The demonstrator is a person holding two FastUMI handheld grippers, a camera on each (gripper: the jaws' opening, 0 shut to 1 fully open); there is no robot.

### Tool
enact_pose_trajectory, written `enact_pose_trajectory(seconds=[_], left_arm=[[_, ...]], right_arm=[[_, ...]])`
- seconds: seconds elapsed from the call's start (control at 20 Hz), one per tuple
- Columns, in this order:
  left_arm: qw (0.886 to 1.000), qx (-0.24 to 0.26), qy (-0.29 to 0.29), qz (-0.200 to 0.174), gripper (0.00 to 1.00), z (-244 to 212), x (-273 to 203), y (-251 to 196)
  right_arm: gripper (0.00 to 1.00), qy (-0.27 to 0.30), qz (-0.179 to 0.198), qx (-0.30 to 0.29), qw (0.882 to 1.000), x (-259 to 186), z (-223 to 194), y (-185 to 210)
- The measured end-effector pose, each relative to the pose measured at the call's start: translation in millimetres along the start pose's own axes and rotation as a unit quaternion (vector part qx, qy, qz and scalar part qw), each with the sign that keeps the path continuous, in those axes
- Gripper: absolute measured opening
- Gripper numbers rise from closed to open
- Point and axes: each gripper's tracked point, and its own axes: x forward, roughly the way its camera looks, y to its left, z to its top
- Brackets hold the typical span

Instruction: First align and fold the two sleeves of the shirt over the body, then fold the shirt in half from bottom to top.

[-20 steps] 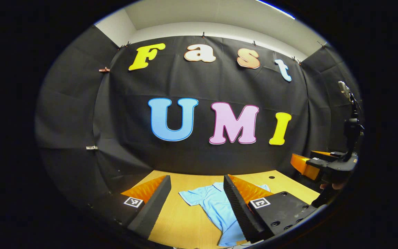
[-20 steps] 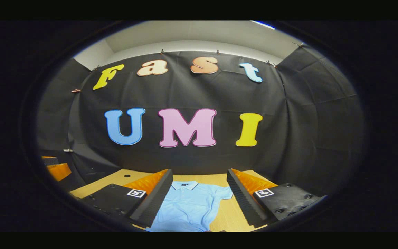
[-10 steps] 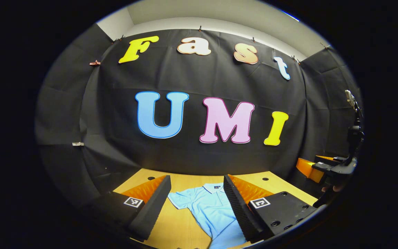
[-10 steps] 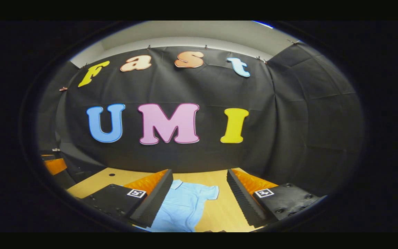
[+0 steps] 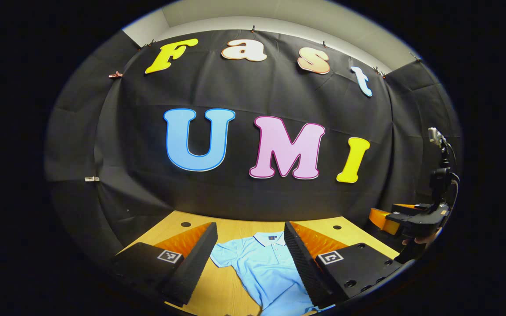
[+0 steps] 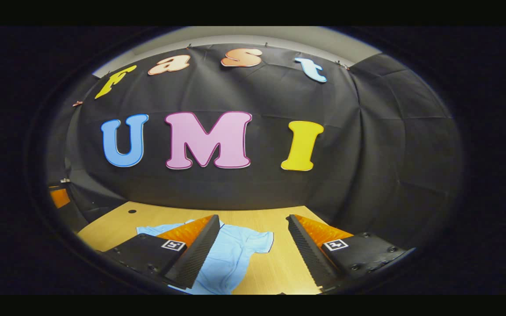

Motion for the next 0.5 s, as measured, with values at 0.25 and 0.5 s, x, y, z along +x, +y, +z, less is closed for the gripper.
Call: enact_pose_trajectory(seconds=[0.25, 0.5], left_arm=[[1.000, -0.001, 0.016, 0.025, 0.96, -10, 22, 3], [0.998, 0.009, 0.045, 0.031, 0.97, -50, 46, -3]], right_arm=[[0.98, 0.047, 0.014, -0.004, 0.999, 80, -34, -15], [0.98, 0.103, 0.017, -0.006, 0.994, 161, -86, -28]])
